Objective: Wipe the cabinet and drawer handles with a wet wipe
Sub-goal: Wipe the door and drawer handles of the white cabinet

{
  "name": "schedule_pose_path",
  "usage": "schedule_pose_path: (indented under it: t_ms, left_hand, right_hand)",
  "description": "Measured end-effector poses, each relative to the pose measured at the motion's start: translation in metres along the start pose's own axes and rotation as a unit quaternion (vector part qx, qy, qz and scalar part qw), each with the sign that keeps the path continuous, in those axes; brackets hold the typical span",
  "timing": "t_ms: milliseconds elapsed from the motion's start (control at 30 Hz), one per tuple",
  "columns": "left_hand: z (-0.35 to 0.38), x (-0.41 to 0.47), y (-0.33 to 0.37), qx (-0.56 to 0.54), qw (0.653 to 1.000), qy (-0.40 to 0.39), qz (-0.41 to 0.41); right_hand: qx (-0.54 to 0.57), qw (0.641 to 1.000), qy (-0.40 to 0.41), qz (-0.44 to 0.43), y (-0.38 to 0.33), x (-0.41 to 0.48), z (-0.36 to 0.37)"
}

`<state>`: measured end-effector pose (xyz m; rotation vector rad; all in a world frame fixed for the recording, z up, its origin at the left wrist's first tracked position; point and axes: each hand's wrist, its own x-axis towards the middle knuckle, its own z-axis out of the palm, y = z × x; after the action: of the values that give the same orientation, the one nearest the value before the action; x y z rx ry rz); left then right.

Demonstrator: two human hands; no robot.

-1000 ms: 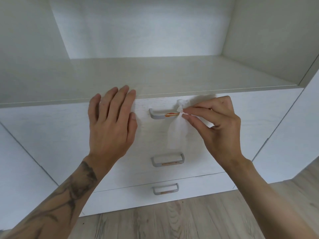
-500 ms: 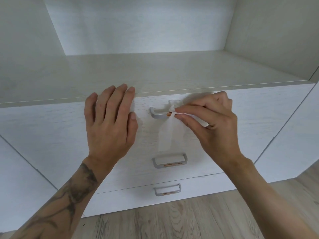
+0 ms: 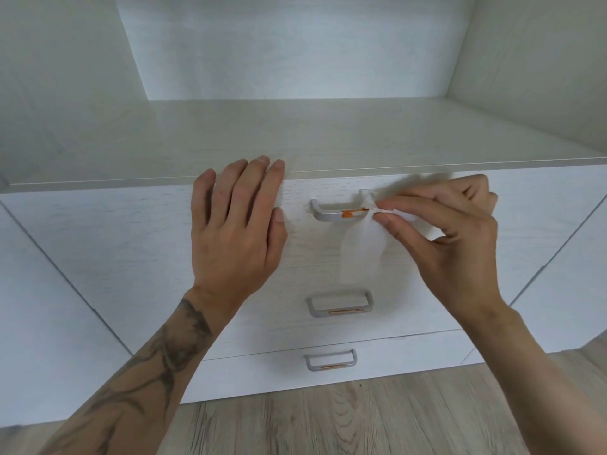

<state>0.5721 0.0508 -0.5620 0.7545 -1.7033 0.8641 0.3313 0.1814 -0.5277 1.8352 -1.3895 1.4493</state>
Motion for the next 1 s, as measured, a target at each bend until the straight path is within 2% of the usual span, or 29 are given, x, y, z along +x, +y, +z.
schedule_pose_path:
  t_ms: [100,233,400,600,767,1000]
  left_hand:
    - [0.001,0.001,0.0,0.002,1.0,0.004,-0.001]
    - [0.002,0.0,0.0,0.002,1.0,0.004,-0.001]
    - [0.001,0.001,0.001,0.0,1.0,0.006,-0.004]
    - [0.003,0.0,0.0,-0.001,1.0,0.009,-0.003]
    - [0.003,0.001,0.001,-0.003,1.0,0.014,-0.004]
    - [0.002,0.0,0.001,-0.004,1.0,0.009,-0.004]
  right_hand:
    - [-0.005,1.0,0.019,0.004,-0.011,0.001,0.01]
    - [0.0,1.0,-0.007,-0.02,-0.017,0.006,0.017]
    - [-0.005,1.0,0.001,0.01,-0.012,0.002,0.007]
    - [0.005,0.999,-0.031,-0.012,-0.023,0.011,0.018]
    - [0.009,1.0,-0.017,0.017,-0.021,0.007,0.01]
    - [-0.012,0.999,-0.035,0.003,-0.026,0.009,0.013]
